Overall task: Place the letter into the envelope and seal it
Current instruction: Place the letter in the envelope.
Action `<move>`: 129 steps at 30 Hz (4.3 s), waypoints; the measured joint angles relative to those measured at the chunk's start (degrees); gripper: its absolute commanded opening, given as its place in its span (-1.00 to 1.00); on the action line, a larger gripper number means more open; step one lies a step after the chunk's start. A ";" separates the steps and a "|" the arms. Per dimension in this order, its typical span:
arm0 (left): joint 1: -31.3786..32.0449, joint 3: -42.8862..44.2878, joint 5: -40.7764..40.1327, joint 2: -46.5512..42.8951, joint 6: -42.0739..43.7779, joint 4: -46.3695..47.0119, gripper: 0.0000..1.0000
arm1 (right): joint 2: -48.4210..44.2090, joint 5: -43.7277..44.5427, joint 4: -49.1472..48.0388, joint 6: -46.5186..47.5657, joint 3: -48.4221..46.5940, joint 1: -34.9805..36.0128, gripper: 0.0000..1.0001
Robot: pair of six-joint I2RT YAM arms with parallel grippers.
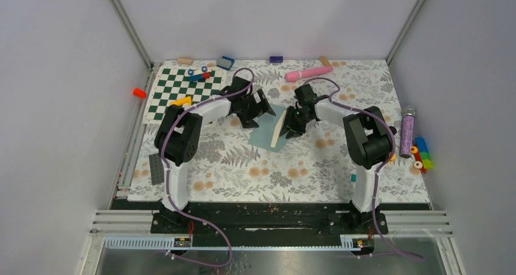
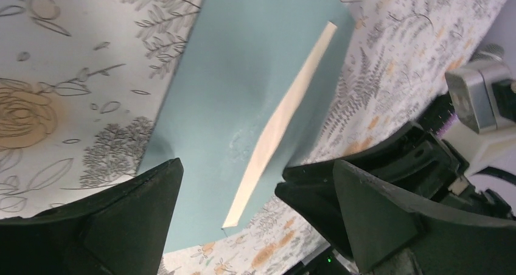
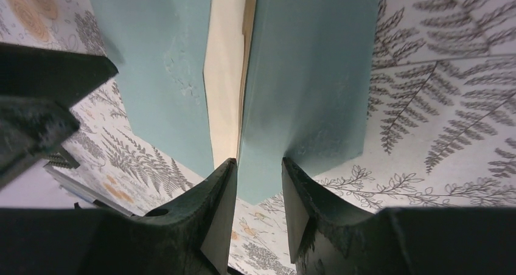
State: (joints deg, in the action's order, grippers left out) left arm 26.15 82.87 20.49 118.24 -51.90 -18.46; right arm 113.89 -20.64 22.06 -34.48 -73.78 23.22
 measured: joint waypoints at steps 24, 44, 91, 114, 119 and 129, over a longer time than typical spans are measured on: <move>-3.52 4.33 -0.39 -0.02 18.58 -7.58 0.97 | 0.94 1.57 3.96 4.37 -6.27 -0.24 -0.16; 0.92 -3.80 -3.28 -4.15 18.16 -7.96 0.97 | 0.28 -1.53 -1.44 -2.23 -1.22 1.66 -0.16; 2.54 -9.55 0.26 -8.70 12.92 -4.22 0.97 | 1.44 -2.84 -4.11 -5.49 0.31 4.20 -0.15; 6.12 -3.98 -11.23 -4.22 19.08 -5.14 0.97 | 1.33 -2.95 -3.52 -4.42 0.31 3.87 -0.15; 5.99 -5.18 -10.64 -4.44 18.47 -2.62 0.97 | 1.36 -3.04 -3.37 -4.46 0.31 3.82 -0.15; 5.97 -7.56 -9.57 -5.27 16.22 1.42 0.97 | 1.38 -4.00 -4.22 -6.34 0.74 3.65 -0.15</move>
State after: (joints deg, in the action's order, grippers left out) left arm 32.12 75.31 10.92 112.97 -35.68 -17.04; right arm 115.26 -24.64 17.85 -40.82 -73.03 26.87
